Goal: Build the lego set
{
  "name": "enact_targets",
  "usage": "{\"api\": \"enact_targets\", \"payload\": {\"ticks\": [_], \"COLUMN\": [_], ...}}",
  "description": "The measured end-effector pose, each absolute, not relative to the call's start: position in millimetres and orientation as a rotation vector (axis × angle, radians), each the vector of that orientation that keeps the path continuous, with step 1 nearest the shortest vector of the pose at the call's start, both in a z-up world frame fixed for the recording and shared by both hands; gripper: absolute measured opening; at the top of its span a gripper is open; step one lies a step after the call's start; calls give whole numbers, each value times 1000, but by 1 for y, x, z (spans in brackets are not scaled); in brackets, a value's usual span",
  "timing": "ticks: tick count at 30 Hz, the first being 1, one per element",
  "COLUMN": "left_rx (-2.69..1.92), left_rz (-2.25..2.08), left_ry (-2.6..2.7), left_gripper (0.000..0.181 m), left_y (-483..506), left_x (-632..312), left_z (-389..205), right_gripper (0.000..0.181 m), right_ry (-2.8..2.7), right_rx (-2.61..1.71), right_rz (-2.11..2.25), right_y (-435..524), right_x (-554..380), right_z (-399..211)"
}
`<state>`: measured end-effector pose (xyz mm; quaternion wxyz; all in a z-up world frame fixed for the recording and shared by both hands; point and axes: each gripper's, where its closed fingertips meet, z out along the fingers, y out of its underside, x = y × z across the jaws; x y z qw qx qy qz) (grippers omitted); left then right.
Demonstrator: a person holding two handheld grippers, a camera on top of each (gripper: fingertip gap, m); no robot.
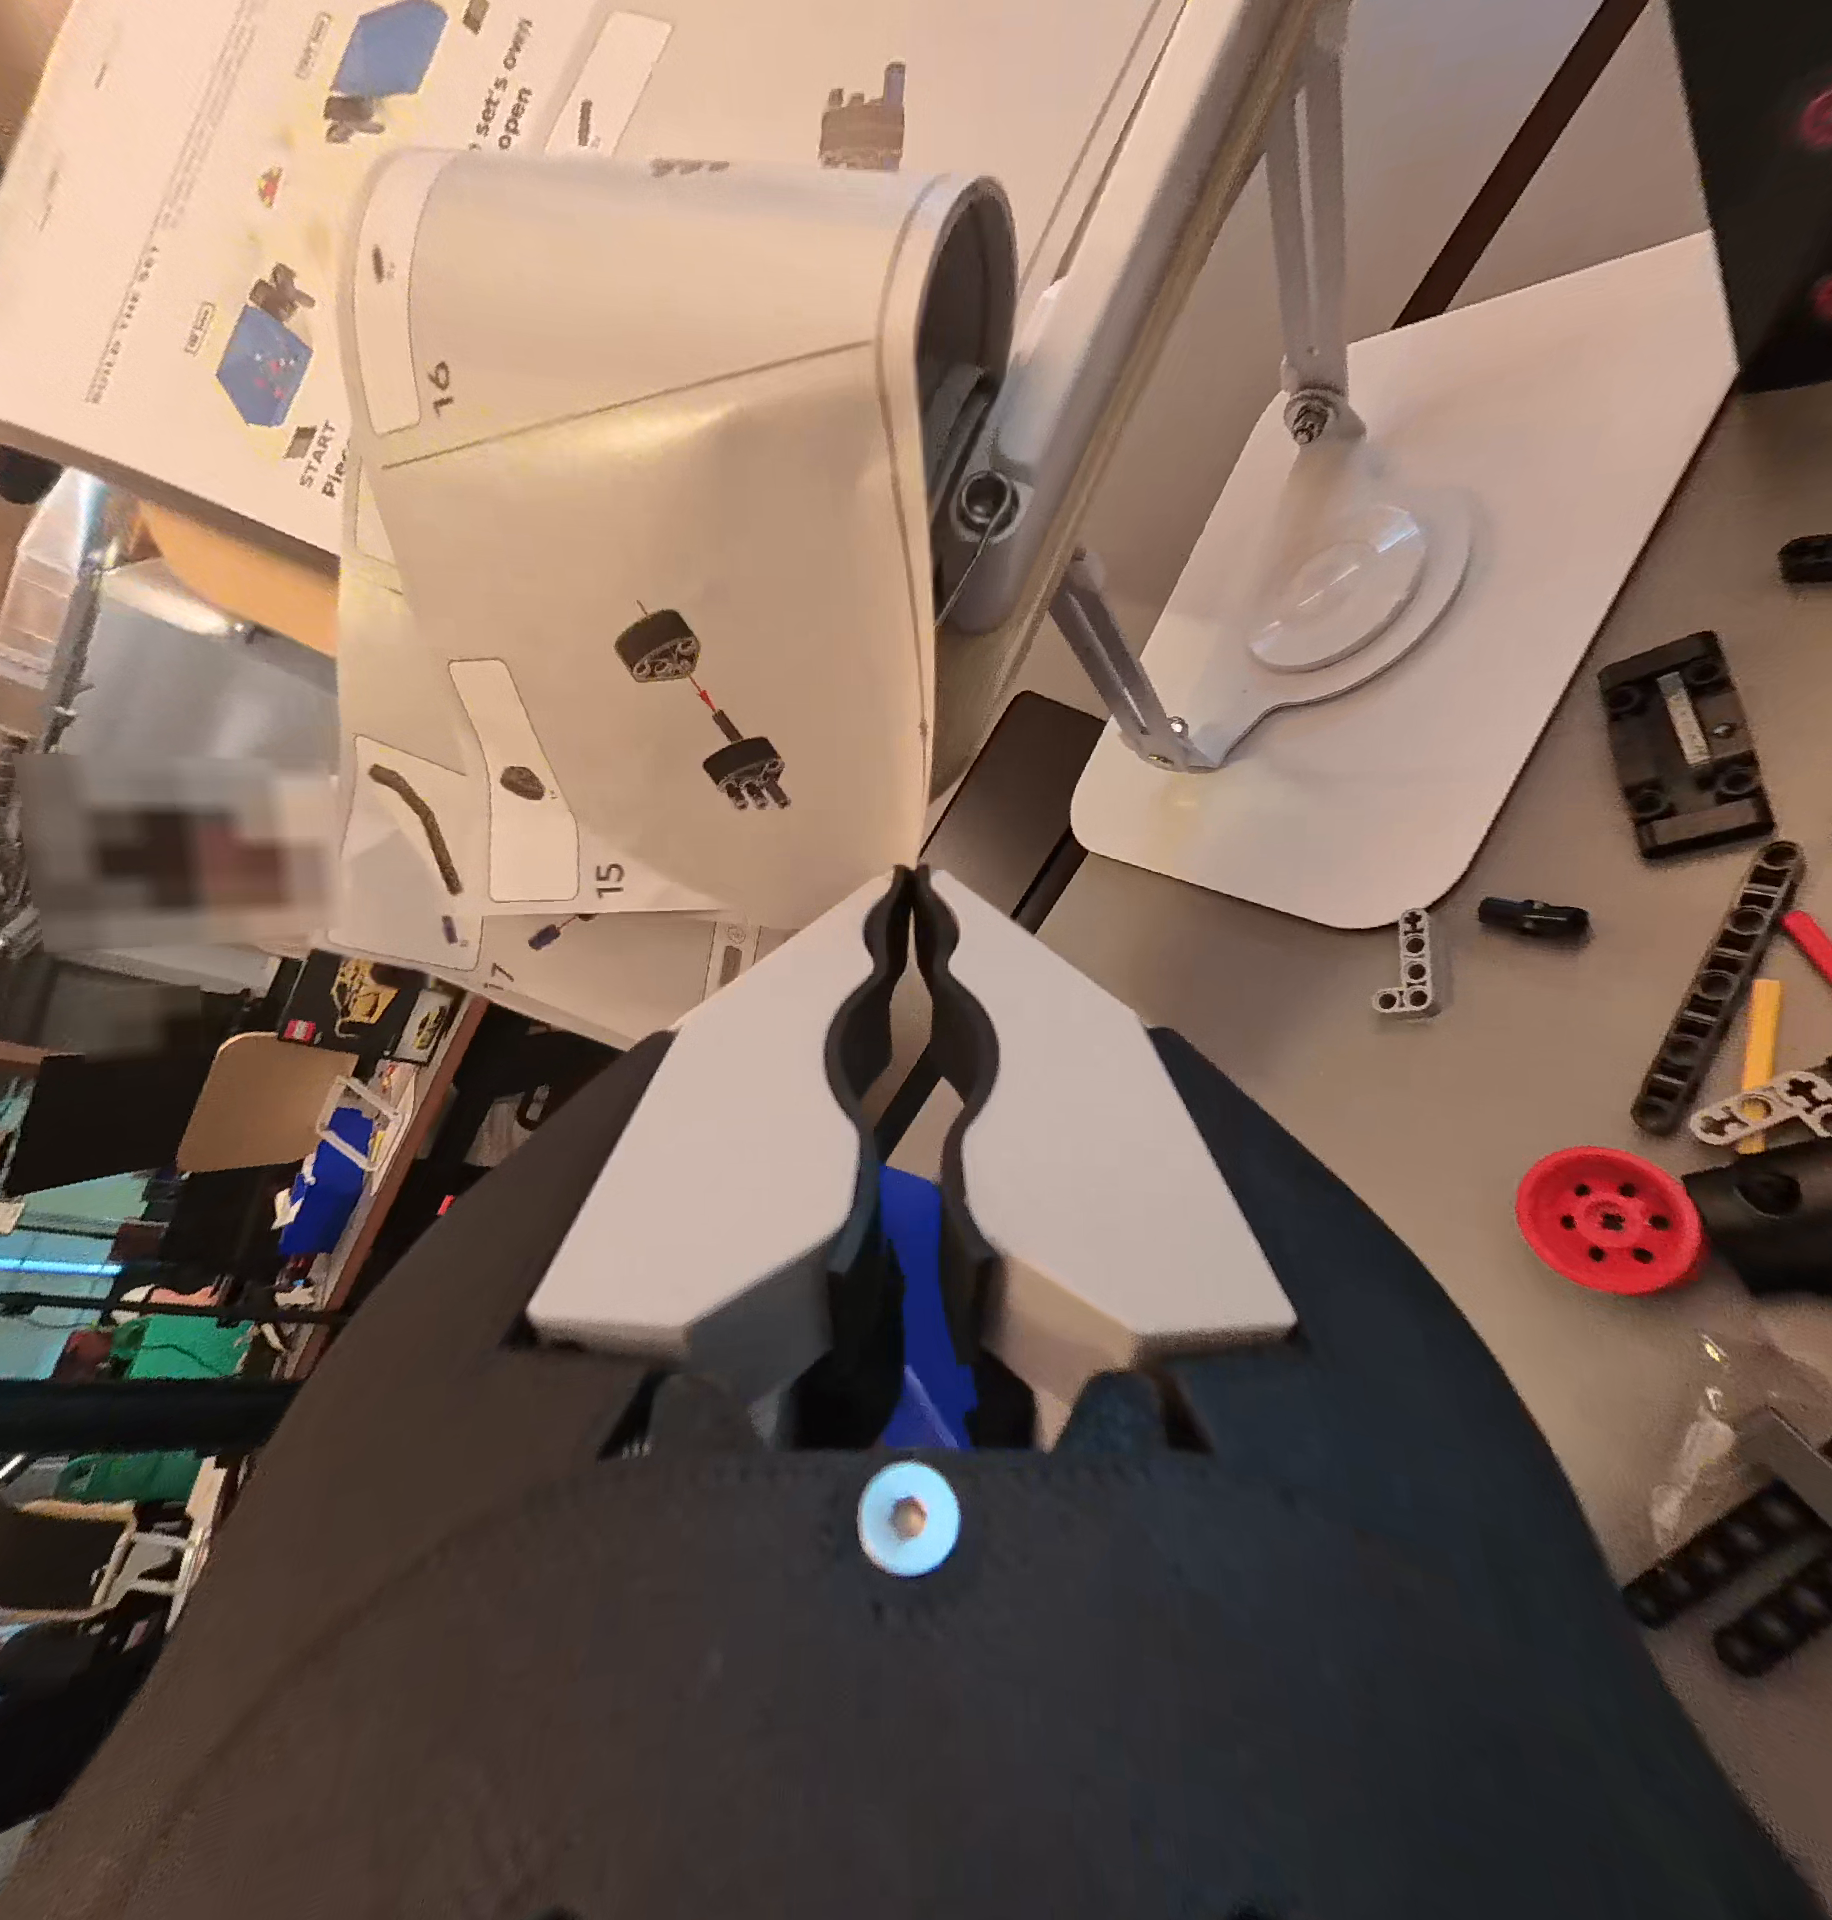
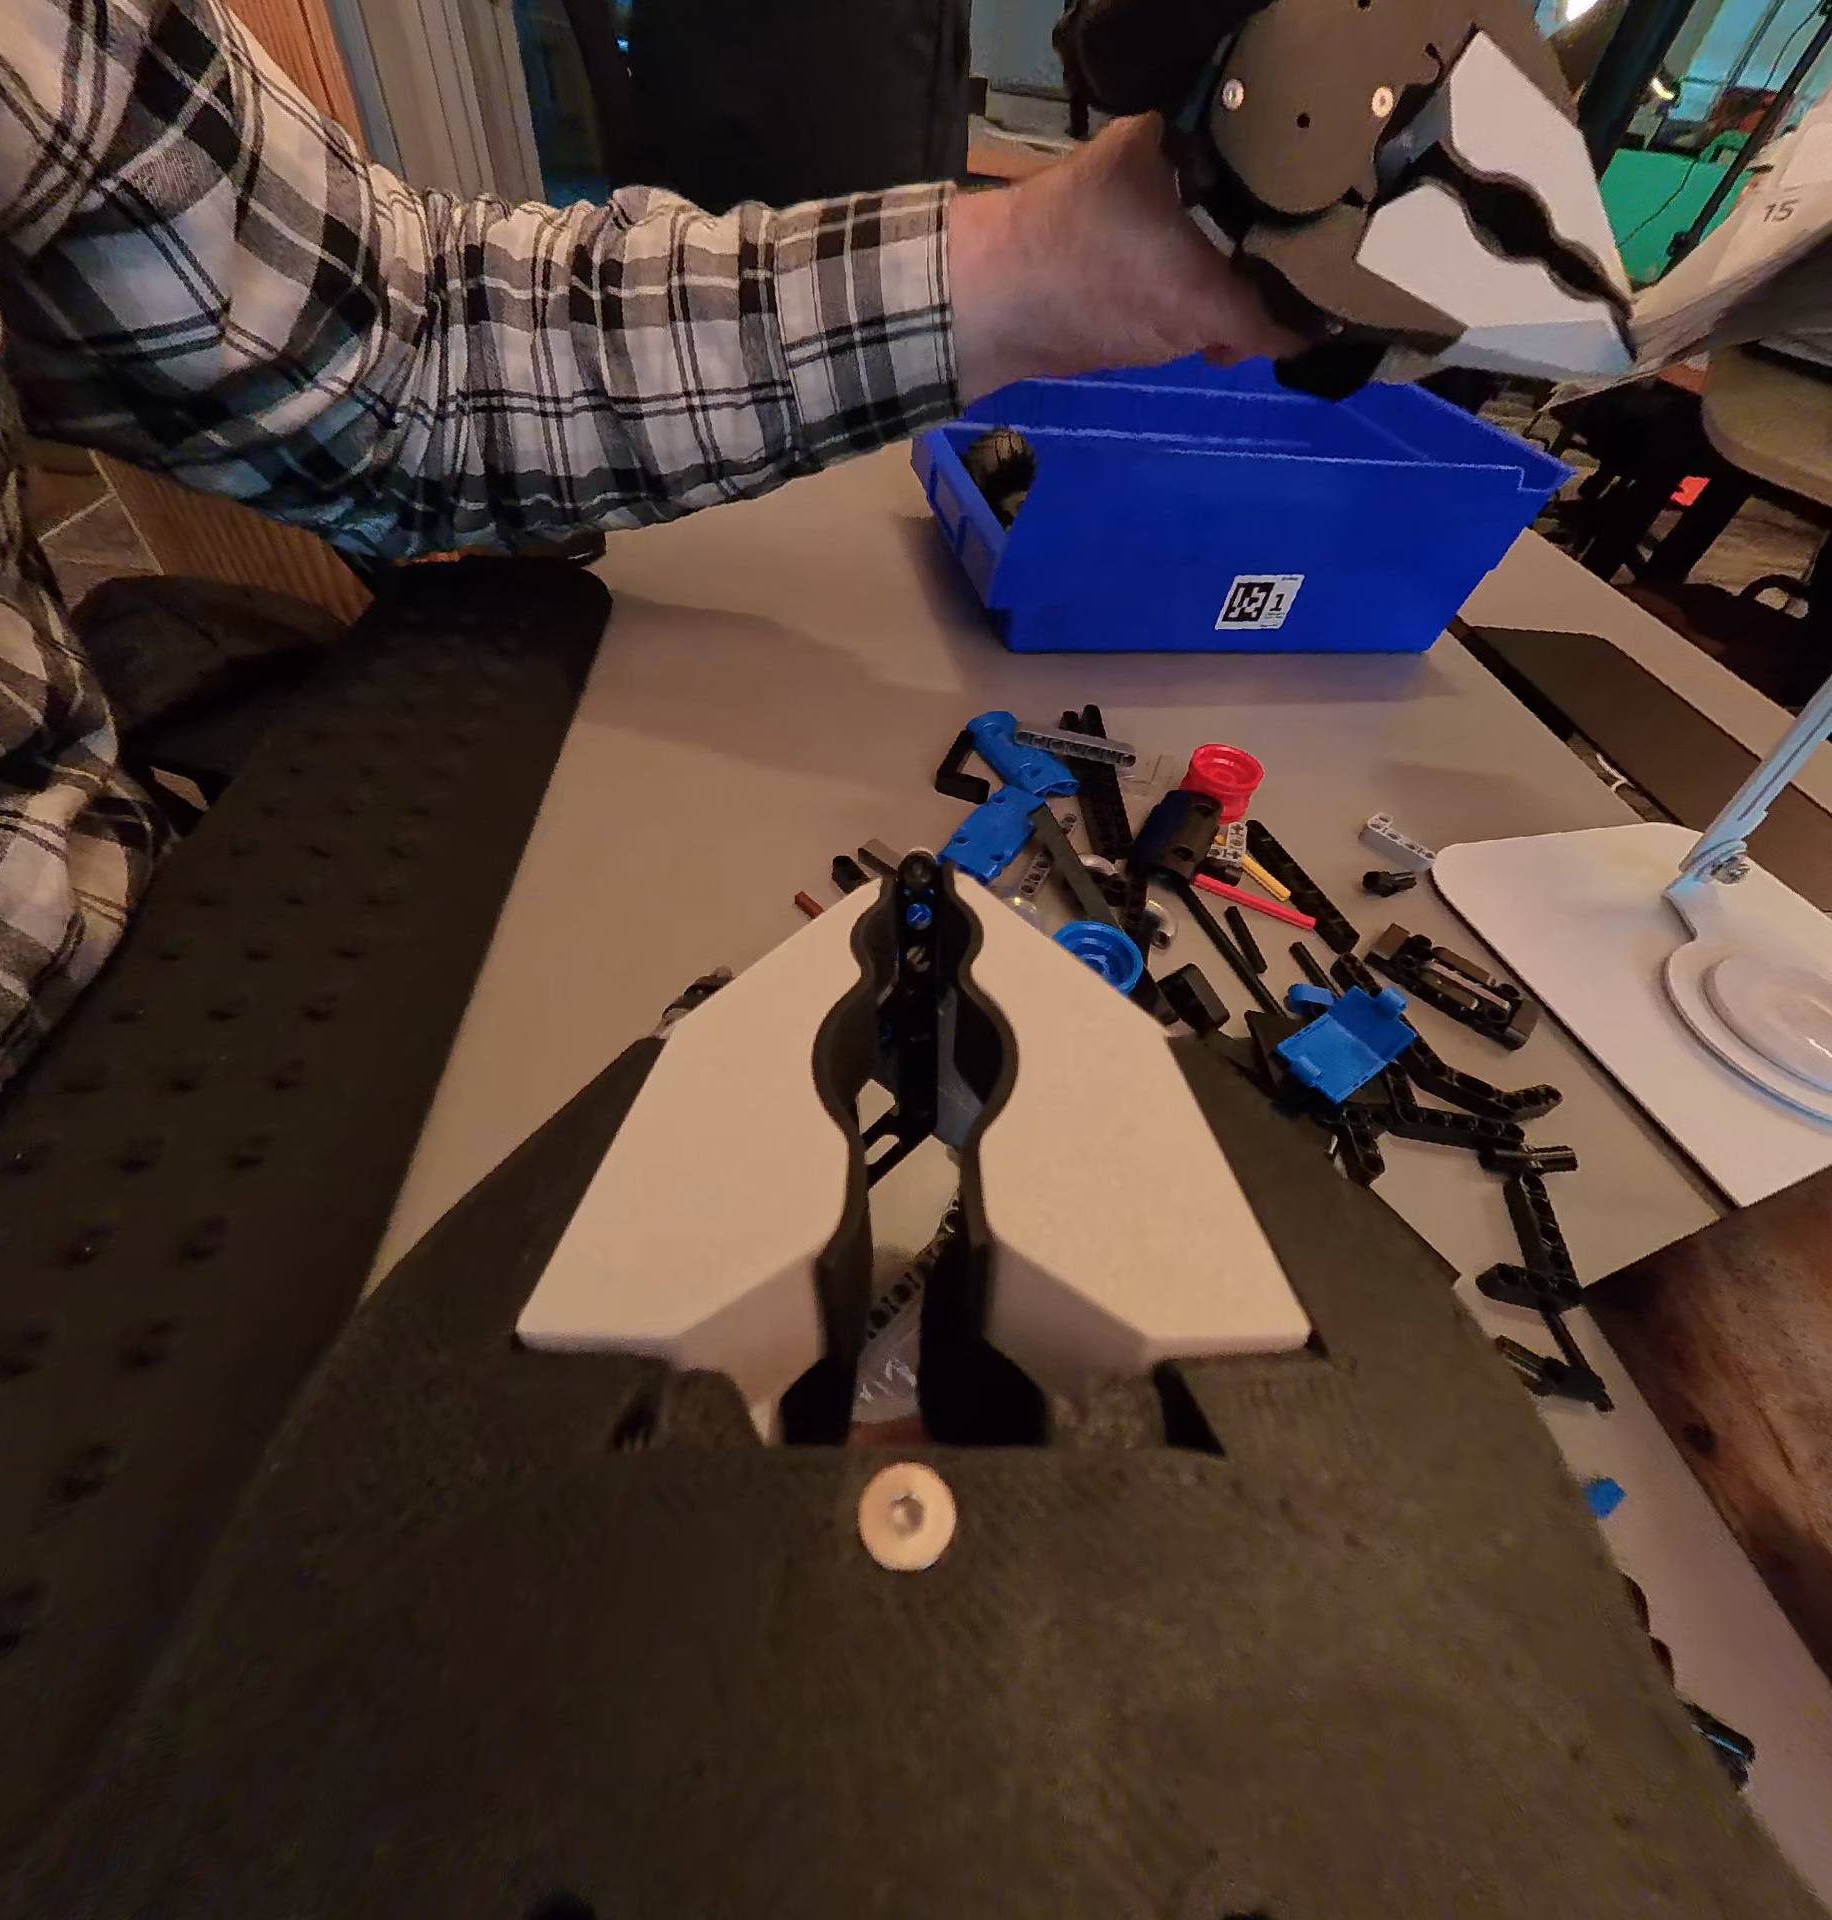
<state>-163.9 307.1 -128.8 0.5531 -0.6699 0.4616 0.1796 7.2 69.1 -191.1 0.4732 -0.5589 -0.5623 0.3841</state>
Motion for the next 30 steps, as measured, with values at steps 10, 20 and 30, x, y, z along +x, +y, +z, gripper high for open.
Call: {"api": "enact_targets", "payload": {"ticks": [10,20,30], "left_rx": [-1551,-1491,-1430], "left_rz": [450,484,560], "left_ry": [1113,1130,1129], "left_gripper": [0,0,0], "left_y": [299,297,297], "left_x": [-173,-172,-177], "left_z": [-98,-82,-74], "right_gripper": [5,33,42], "right_ry": [-1486,-1624,-1279], "right_rx": [-1484,-1570,-1288], "right_rz": [965,873,285], "right_y": [58,48,200], "right_x": [-5,-17,-61], "right_z": [-220,-227,-86]}}
